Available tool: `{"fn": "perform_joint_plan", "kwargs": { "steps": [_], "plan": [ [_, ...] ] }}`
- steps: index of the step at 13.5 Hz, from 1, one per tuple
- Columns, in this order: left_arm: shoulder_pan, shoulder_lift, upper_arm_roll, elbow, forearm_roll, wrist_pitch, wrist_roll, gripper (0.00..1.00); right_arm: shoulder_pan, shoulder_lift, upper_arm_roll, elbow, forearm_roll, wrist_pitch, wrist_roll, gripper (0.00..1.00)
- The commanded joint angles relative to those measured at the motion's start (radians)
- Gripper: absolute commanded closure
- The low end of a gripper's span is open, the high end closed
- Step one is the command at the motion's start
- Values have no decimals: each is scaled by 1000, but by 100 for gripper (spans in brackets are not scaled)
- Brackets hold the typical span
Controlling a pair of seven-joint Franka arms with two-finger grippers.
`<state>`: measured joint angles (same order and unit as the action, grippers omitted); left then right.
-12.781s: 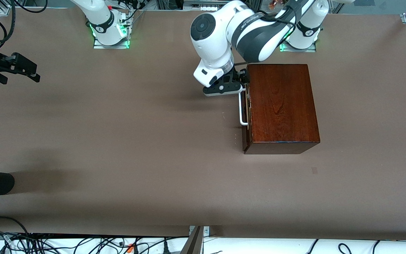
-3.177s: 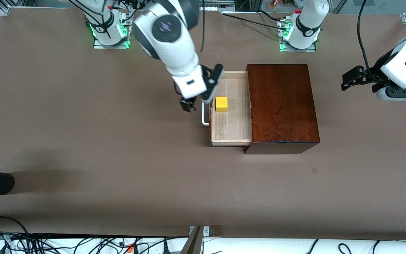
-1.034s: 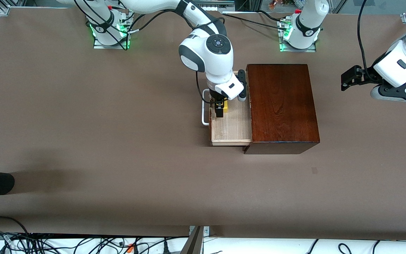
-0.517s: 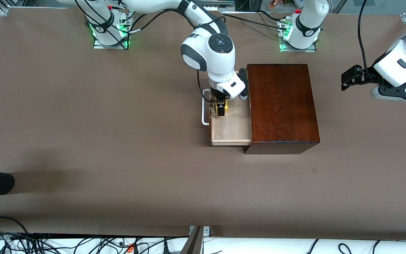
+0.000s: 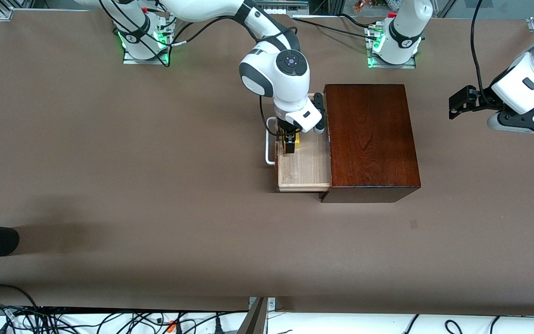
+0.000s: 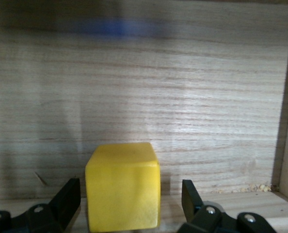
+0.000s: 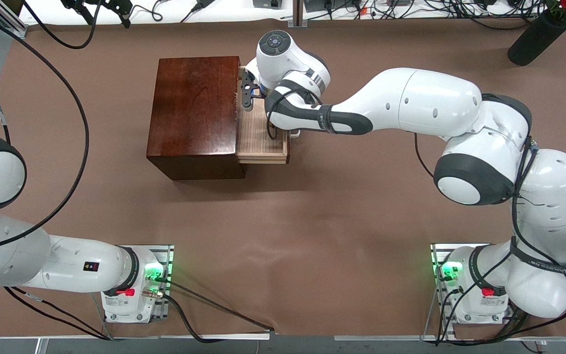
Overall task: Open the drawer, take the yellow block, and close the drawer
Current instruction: 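Lower the right gripper into the drawer and grasp the yellow cube, then lift the yellow cube out with the right gripper and carry it away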
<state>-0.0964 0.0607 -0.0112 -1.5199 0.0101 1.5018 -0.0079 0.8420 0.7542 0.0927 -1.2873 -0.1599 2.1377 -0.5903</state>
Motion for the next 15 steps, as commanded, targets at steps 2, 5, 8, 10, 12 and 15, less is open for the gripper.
{"fn": "perform_joint_plan", "kwargs": {
  "steps": [2,5,8,10,12,15],
  "plan": [
    [7,-16,-1,-6,-12,-5,20,0,6,1,-4,8,-21,-10,29,80],
    [7,-16,-1,-5,-12,-5,19,0,6,-6,-4,14,-20,-15,52,93],
    [7,-16,-3,-5,-15,-3,20,0,3,-30,-8,17,-12,-34,50,96],
    [10,-15,-1,-3,-25,-3,20,0,-12,-68,-10,40,11,-105,53,96],
    [12,-15,-1,-3,-25,-3,20,0,-27,-82,-14,89,63,-172,102,95],
    [12,-15,-1,-2,-25,-3,20,0,-86,-143,-16,103,78,-245,113,95]
  ]
}}
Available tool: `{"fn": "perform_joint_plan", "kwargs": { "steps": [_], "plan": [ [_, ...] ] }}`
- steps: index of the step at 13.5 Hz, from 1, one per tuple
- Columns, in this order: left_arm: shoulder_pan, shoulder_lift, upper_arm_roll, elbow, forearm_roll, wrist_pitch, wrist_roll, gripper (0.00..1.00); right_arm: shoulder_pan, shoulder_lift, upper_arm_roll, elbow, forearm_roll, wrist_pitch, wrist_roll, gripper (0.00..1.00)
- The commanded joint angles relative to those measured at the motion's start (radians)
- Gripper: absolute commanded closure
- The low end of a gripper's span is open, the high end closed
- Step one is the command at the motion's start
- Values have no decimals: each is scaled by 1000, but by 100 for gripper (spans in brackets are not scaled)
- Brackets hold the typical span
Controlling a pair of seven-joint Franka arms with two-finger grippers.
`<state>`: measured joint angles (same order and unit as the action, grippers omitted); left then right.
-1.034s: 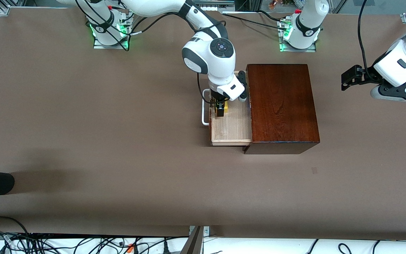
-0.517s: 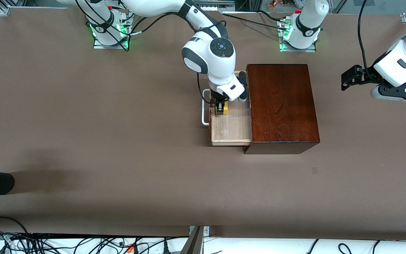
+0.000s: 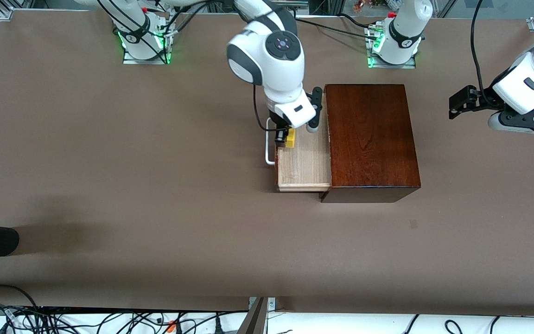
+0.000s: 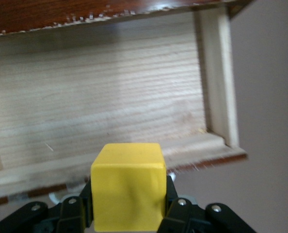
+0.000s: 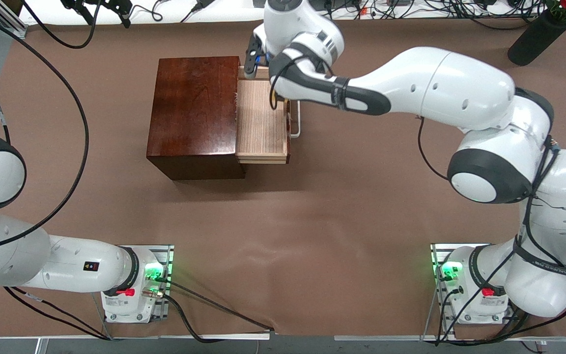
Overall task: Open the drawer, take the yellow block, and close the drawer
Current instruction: 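Lift the yellow cube out with the right gripper and carry it away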
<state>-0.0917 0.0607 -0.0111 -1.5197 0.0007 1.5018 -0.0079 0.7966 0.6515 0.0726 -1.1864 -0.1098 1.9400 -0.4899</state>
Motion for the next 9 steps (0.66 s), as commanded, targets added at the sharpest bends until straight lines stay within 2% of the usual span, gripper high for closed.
{"fn": "perform_joint_plan", "kwargs": {
  "steps": [1,5,8,9],
  "plan": [
    [7,-15,-1,-2,-16,-3,20,0,-65,-71,6,2,51,-79,13,96],
    [1,-4,-1,26,-56,-2,26,0,-200,-165,-17,-4,117,-186,25,95],
    [-38,14,-26,36,-68,0,29,0,-249,-210,-121,-10,143,-277,22,95],
    [-51,30,-32,48,-68,0,29,0,-252,-222,-167,-15,183,-306,13,95]
  ]
}}
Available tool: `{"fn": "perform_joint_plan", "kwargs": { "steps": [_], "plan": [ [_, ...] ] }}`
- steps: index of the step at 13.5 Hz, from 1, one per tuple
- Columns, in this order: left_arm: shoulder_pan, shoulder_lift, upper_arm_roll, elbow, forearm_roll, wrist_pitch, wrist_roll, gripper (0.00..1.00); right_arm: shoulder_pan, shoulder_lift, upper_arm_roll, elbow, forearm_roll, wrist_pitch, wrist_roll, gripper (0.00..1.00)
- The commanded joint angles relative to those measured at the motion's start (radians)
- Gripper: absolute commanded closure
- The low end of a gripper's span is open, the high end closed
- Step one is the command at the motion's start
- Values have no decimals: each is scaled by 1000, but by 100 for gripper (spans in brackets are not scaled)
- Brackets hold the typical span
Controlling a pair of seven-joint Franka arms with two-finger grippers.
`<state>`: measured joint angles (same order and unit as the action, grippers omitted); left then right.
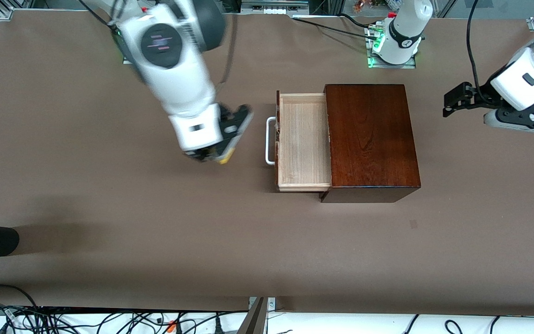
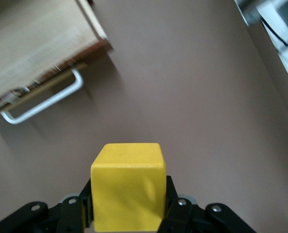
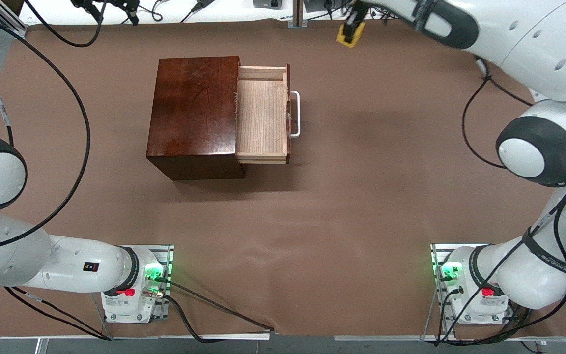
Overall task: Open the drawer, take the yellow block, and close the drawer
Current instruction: 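Lift the yellow cube out with the right gripper and carry it away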
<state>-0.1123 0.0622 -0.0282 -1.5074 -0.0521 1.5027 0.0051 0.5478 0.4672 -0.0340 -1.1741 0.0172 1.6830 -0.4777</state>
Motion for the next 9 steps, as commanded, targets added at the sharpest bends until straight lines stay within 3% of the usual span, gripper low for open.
{"fn": "perform_joint_plan", "kwargs": {
  "steps": [1,6,9],
  "plan": [
    [-47,37,-28,39,-15,-1,18,0,-3,-56,-113,-54,96,-60,-2,95],
    [-197,74,-58,46,-15,10,22,0,-2,-171,-270,-249,135,-59,7,95],
    [-257,80,-78,45,-37,39,227,0,-2,-171,-340,-323,135,-36,7,94]
  ]
}}
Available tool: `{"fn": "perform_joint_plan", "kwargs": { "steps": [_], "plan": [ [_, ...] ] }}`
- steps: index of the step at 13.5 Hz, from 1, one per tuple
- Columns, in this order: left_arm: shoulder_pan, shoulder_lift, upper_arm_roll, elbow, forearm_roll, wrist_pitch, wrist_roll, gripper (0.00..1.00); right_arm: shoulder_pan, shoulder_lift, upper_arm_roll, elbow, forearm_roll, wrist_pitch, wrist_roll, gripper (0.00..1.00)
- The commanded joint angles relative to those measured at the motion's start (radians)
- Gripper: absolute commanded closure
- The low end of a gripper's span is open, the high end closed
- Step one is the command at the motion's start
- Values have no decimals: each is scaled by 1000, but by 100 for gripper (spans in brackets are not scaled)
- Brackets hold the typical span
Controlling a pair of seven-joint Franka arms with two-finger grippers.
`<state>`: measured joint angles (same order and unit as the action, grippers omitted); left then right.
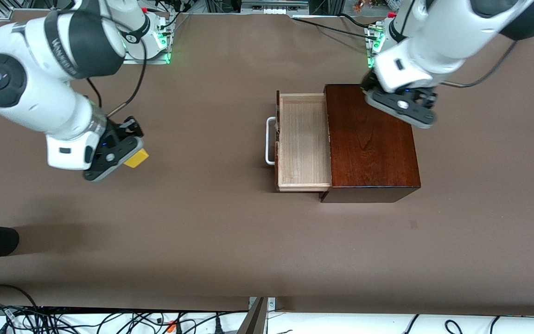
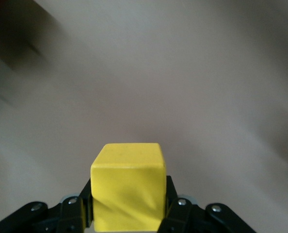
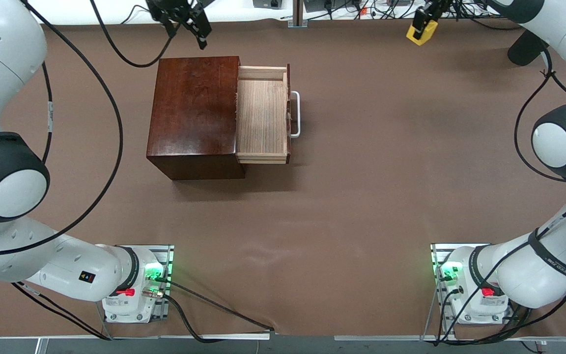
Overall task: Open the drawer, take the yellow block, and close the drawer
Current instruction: 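Lift the yellow cube out with the right gripper and carry it away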
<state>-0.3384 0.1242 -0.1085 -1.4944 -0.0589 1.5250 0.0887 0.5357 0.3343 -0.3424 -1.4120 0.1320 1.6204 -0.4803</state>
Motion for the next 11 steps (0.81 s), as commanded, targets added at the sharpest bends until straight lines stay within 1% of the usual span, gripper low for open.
{"fn": "perform_joint_plan", "kwargs": {
  "steps": [1,3,5,6,9,10,11],
  "plan": [
    [-56,32,-2,33,-30,47,196,0,10,-38,-41,-108,18,47,9,94],
    [-120,60,-2,34,-29,81,213,0,10,-38,-67,-160,20,94,11,94],
    [-186,93,-2,42,-27,131,223,0,10,-46,-78,-243,20,180,11,94],
    [-212,130,-2,71,-27,147,253,0,10,-47,-84,-283,20,225,14,94],
    [-296,247,-2,176,-21,155,425,0,10,-46,-86,-361,21,295,106,94],
    [-313,279,-2,201,-21,174,471,0,10,-44,-86,-389,21,327,136,94],
    [-336,302,-2,206,-19,205,517,0,10,-44,-86,-427,21,376,147,94]
  ]
}}
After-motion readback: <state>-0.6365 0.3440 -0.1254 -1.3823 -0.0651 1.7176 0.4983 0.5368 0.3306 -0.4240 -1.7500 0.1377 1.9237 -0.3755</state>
